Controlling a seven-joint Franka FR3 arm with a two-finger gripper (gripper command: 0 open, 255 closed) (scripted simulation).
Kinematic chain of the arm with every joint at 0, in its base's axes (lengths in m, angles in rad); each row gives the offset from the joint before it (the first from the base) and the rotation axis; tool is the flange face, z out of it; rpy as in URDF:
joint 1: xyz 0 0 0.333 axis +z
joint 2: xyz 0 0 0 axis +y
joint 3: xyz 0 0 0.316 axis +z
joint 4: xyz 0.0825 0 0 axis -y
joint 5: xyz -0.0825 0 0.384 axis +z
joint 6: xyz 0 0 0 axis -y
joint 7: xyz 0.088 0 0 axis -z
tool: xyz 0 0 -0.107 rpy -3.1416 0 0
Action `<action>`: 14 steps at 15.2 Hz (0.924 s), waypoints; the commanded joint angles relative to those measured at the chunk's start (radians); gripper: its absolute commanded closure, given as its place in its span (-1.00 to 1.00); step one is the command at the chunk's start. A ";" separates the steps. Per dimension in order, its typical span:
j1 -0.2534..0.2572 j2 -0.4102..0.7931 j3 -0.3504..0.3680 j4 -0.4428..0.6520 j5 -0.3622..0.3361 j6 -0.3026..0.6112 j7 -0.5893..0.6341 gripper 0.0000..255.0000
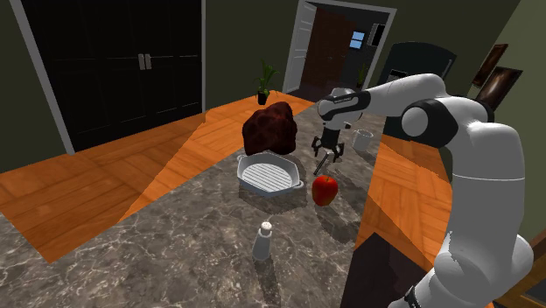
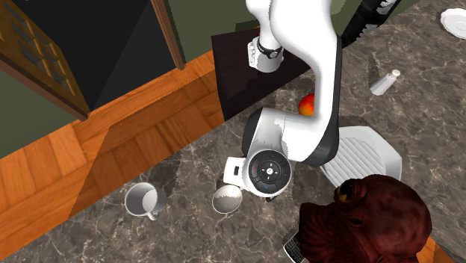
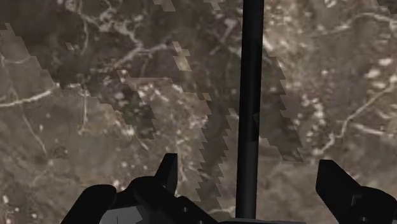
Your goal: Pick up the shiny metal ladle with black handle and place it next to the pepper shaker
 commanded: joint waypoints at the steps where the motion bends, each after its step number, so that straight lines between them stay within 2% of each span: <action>1: 0.000 0.000 0.000 -0.001 0.000 0.002 0.000 -1.00; 5: 0.000 0.000 0.000 -0.001 0.000 0.002 0.000 -1.00; 6: 0.000 0.000 0.000 -0.001 0.000 0.002 0.000 1.00; 14: 0.000 0.002 0.000 0.001 0.000 0.001 0.000 1.00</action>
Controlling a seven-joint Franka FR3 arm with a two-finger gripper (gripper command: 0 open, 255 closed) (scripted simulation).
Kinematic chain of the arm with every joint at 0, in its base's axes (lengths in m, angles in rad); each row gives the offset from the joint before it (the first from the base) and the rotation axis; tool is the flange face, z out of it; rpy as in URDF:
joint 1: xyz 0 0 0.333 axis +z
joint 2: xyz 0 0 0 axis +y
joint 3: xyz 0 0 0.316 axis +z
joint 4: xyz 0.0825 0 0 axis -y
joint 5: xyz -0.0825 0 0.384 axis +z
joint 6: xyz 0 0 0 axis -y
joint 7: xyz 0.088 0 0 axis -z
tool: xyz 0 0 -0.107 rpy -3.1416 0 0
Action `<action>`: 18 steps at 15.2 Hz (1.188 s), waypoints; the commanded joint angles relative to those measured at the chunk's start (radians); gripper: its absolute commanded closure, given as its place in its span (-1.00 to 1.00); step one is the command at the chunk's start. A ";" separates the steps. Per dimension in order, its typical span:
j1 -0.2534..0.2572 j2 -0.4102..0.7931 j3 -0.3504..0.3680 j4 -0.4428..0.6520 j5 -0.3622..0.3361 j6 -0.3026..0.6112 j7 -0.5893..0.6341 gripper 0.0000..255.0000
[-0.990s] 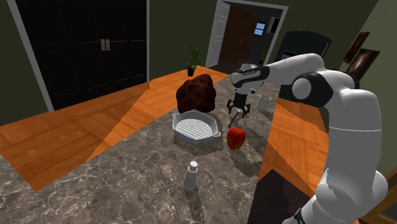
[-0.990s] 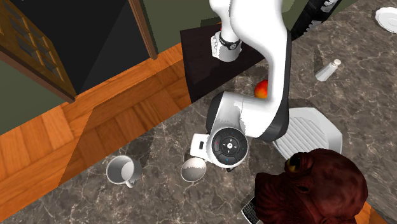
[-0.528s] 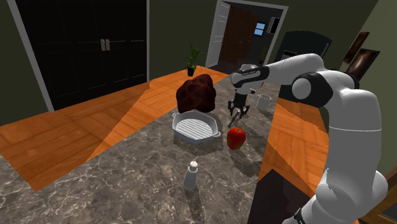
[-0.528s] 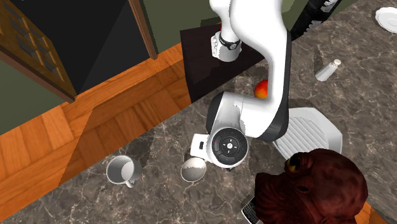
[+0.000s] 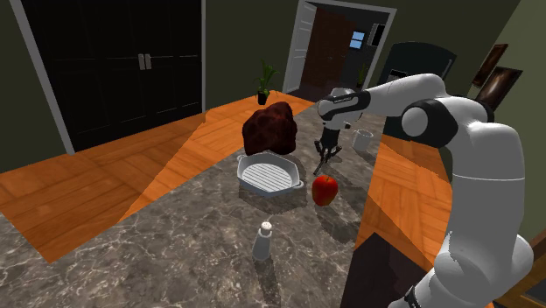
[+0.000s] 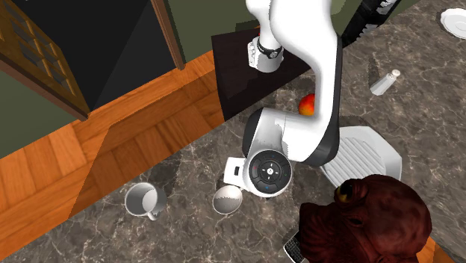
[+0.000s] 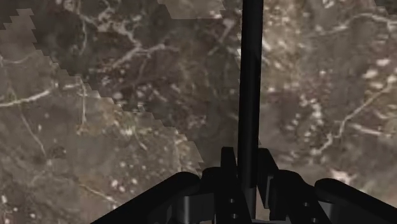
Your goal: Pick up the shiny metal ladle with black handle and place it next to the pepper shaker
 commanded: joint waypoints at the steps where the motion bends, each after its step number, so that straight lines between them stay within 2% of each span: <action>1: 0.000 0.000 -0.001 -0.003 -0.001 0.001 0.001 1.00; 18: 0.000 -0.066 -0.008 0.129 -0.015 -0.195 0.012 1.00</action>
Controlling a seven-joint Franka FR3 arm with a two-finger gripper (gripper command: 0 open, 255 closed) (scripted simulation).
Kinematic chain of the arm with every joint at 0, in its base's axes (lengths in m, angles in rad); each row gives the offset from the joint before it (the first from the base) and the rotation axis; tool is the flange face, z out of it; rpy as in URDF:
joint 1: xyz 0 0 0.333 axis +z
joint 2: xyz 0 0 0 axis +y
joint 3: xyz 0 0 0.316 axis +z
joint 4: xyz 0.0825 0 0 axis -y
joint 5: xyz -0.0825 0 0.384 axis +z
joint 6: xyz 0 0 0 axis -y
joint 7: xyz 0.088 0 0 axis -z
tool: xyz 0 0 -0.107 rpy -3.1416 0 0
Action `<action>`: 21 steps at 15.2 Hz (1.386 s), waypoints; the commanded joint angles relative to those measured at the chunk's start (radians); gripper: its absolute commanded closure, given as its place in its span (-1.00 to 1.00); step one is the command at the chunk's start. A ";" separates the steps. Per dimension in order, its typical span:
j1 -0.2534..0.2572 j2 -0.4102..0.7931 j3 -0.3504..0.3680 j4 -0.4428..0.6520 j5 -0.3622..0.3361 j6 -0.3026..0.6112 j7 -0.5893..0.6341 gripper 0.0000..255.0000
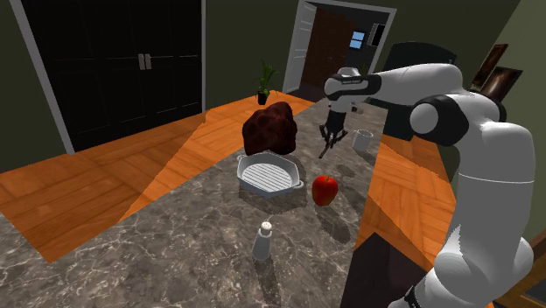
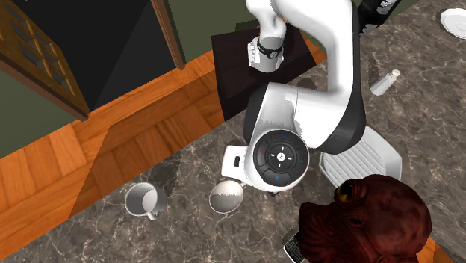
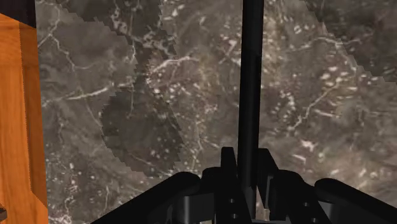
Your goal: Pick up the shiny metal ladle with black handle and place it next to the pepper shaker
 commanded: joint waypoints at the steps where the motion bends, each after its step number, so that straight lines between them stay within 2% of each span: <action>1: 0.000 -0.004 0.000 0.019 -0.001 -0.024 0.001 1.00; 17: -0.011 0.000 -0.003 0.242 -0.002 -0.242 0.008 1.00; 18: -0.011 0.000 -0.003 0.243 -0.002 -0.242 0.008 1.00; 21: 0.034 -0.134 0.004 0.044 -0.021 -0.175 0.048 1.00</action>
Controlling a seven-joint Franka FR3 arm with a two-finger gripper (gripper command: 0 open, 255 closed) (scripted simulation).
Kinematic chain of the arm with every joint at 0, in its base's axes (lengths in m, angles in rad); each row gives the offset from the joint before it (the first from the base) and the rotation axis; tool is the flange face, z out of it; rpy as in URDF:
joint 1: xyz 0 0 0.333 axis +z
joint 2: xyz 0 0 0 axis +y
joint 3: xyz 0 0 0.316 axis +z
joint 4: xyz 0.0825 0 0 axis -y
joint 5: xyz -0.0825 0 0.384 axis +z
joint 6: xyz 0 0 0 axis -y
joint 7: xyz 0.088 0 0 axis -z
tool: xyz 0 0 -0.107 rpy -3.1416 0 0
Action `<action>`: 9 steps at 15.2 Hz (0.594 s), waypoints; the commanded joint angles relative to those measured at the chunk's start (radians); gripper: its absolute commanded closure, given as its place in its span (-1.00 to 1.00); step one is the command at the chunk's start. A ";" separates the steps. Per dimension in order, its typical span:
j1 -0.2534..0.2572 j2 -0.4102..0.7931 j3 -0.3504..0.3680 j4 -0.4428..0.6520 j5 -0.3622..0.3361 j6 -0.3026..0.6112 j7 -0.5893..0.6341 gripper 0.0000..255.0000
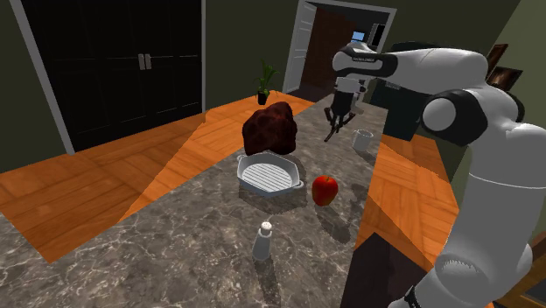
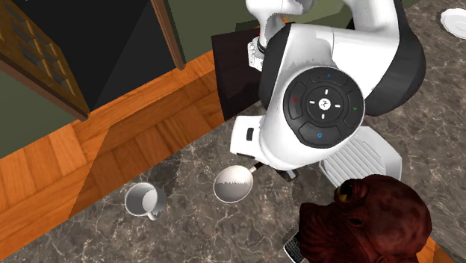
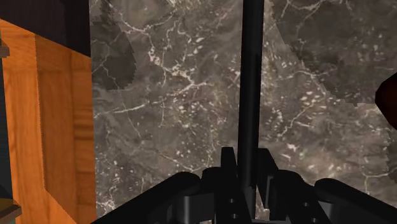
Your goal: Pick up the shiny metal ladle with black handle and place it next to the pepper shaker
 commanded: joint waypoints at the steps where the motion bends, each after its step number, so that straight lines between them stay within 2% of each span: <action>1: 0.026 -0.080 0.006 -0.110 -0.011 0.033 0.028 1.00; 9: 0.111 -0.356 0.059 -0.470 -0.038 0.123 0.162 1.00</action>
